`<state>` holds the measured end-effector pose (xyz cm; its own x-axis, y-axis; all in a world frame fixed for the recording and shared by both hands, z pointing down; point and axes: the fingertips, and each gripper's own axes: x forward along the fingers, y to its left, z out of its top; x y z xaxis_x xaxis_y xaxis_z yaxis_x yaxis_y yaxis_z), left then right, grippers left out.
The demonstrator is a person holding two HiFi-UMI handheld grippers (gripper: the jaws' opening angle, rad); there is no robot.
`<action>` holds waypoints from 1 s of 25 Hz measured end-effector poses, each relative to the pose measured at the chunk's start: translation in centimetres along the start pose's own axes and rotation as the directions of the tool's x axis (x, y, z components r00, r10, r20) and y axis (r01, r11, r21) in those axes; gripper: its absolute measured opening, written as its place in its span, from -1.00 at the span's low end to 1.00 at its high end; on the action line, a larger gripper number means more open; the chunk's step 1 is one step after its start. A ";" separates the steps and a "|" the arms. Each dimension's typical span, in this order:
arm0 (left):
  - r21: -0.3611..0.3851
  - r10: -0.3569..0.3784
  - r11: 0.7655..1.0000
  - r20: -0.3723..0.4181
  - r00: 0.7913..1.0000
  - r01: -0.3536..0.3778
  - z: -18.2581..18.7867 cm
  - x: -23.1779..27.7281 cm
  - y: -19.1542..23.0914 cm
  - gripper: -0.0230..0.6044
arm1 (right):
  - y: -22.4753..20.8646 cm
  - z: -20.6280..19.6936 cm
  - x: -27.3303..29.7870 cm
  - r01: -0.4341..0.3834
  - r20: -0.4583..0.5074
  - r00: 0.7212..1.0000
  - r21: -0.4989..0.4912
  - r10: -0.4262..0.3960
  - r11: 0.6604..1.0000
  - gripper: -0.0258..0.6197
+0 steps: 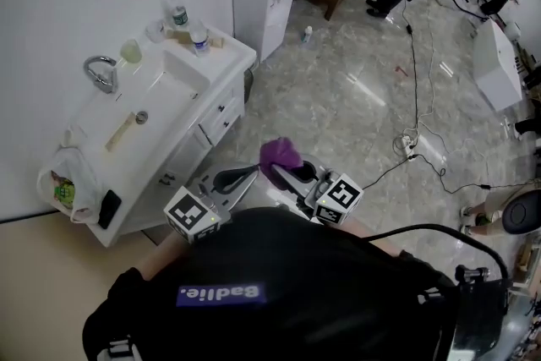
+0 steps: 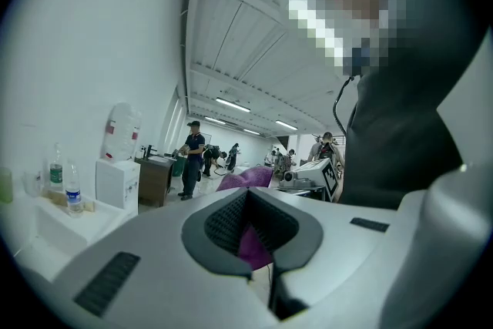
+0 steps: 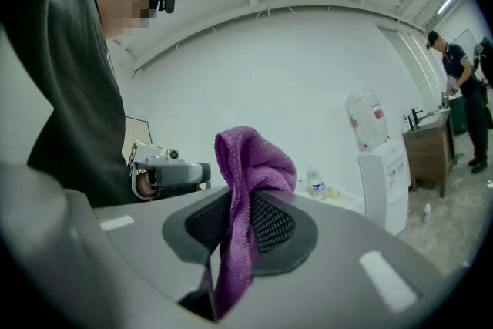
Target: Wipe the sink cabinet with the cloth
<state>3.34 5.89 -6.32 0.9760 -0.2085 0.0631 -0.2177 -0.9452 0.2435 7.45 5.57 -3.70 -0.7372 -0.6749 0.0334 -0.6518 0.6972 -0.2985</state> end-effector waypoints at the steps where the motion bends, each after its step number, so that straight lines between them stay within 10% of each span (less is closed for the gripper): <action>1: 0.000 0.004 1.000 0.003 1.000 -0.004 -0.1 -0.1 0.1 -0.93 | 0.3 0.2 0.1 -0.006 0.008 1.000 -0.007 0.006 1.000 -0.74; 25: 0.018 0.003 1.000 0.009 1.000 -0.003 -0.2 0.0 -1.1 -0.93 | 3.0 0.2 0.3 -0.060 -0.027 0.998 -0.096 0.058 0.994 -0.74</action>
<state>3.61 6.95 -6.40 0.9753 -0.2137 0.0554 -0.2207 -0.9488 0.2258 5.32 7.36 -4.78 -0.7781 -0.6267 0.0419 -0.6204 0.7564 -0.2075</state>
